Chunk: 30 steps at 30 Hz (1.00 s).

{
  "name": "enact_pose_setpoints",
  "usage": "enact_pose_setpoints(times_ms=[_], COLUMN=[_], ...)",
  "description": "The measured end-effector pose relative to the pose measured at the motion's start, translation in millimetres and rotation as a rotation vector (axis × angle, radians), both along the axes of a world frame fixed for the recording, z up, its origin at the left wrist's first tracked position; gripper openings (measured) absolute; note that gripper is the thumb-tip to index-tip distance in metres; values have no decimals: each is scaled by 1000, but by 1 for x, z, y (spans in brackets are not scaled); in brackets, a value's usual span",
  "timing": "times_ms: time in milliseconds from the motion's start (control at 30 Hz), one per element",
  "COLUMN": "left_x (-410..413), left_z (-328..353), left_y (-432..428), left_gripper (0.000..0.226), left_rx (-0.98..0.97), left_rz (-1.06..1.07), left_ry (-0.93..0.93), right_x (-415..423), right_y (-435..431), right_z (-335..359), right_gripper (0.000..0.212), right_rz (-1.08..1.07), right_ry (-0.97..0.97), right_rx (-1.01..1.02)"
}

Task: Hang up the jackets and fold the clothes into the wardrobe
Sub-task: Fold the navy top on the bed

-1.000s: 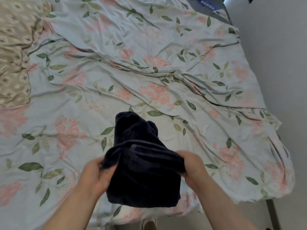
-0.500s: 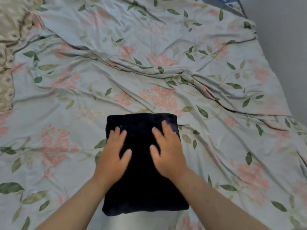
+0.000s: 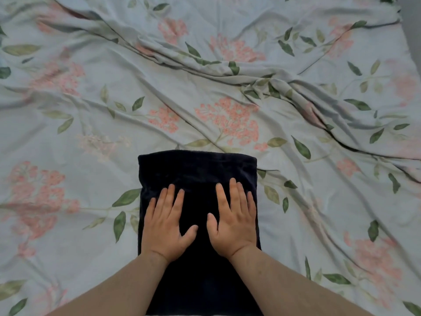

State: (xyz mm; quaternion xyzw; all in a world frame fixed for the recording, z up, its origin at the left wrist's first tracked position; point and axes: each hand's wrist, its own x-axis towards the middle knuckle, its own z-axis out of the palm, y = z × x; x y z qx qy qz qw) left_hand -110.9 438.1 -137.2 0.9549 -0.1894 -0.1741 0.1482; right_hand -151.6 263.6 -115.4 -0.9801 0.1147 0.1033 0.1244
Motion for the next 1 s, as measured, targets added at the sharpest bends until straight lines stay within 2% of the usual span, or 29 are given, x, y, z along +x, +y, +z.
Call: enact_pose_setpoints(times_ms=[267, 633, 1000], left_x=[4, 1, -2], left_z=[-21, -25, -33], left_y=[-2, -2, 1], left_gripper=[88, 91, 92], left_rx=[-20, -22, -45], left_rz=[14, 0, -8], left_ry=[-59, -3, -149], right_x=[7, 2, 1], right_y=[-3, -4, -2], right_z=[-23, -28, -31], right_gripper=[75, 74, 76], right_rz=[16, 10, 17], right_ry=[-76, -143, -161], right_rx=[-1, 1, -1])
